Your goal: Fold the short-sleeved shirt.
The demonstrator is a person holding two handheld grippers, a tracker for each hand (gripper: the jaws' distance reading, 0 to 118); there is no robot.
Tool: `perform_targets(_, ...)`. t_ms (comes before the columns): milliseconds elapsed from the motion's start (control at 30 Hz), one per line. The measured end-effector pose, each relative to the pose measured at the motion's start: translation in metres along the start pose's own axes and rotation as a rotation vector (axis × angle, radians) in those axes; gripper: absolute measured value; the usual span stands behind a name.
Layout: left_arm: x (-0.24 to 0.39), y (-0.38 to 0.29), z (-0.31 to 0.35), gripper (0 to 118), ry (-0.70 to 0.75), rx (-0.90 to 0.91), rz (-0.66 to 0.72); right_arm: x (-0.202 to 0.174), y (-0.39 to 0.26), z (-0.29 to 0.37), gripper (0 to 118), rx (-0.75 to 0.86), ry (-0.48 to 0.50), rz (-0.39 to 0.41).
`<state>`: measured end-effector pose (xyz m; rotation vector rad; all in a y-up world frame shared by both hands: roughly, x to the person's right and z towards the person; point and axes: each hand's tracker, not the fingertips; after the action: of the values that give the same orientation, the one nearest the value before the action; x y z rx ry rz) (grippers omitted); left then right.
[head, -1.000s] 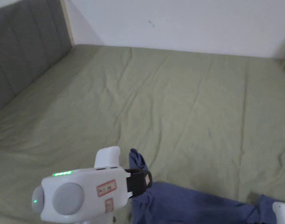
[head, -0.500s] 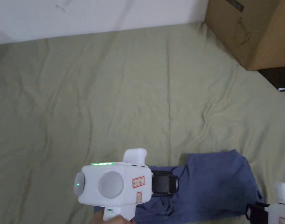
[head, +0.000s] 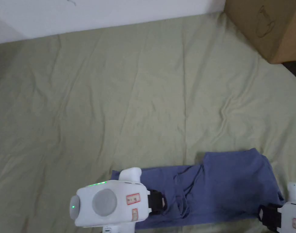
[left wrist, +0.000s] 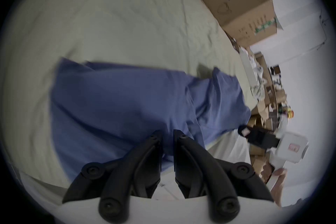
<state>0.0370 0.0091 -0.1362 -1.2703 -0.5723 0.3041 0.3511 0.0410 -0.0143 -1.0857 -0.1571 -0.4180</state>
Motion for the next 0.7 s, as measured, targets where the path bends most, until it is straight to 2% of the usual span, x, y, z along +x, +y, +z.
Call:
perform_targets(100,0.018,-0.004,-0.013,13,-0.003,-0.041,-0.066,-0.004,0.002,0.002,5,-0.004,-0.003,0.003)
perform_targets(200,0.02,-0.005,-0.001,13,-0.025,-0.009,-0.07,-0.012,0.004,0.007,5,0.003,-0.015,0.039)
perform_targets(333,-0.01,-0.003,0.037,14,-0.194,0.073,0.056,-0.03,0.009,0.007,5,0.003,-0.021,0.104)
perform_targets(400,-0.038,-0.009,0.06,14,-0.229,0.139,0.142,-0.041,0.011,0.006,5,0.003,-0.007,0.131)
perform_targets(433,-0.052,-0.013,0.07,25,-0.225,0.166,0.173,-0.046,0.013,0.005,5,0.002,-0.001,0.141)
perform_targets(467,-0.069,-0.012,0.079,50,-0.215,0.192,0.194,-0.052,0.014,0.003,5,0.0,0.006,0.155)
perform_targets(500,-0.085,-0.017,0.087,81,-0.2,0.219,0.226,-0.058,0.015,0.001,5,-0.006,0.013,0.171)
perform_targets(533,-0.098,-0.022,0.091,107,-0.182,0.223,0.255,-0.063,0.016,-0.002,5,-0.014,0.016,0.183)
perform_targets(567,-0.112,-0.025,0.094,110,-0.176,0.208,0.29,-0.068,0.017,-0.004,5,-0.021,0.021,0.197)
perform_targets(700,-0.157,-0.028,0.088,109,-0.288,0.218,0.445,-0.089,0.017,-0.012,5,-0.044,0.034,0.244)
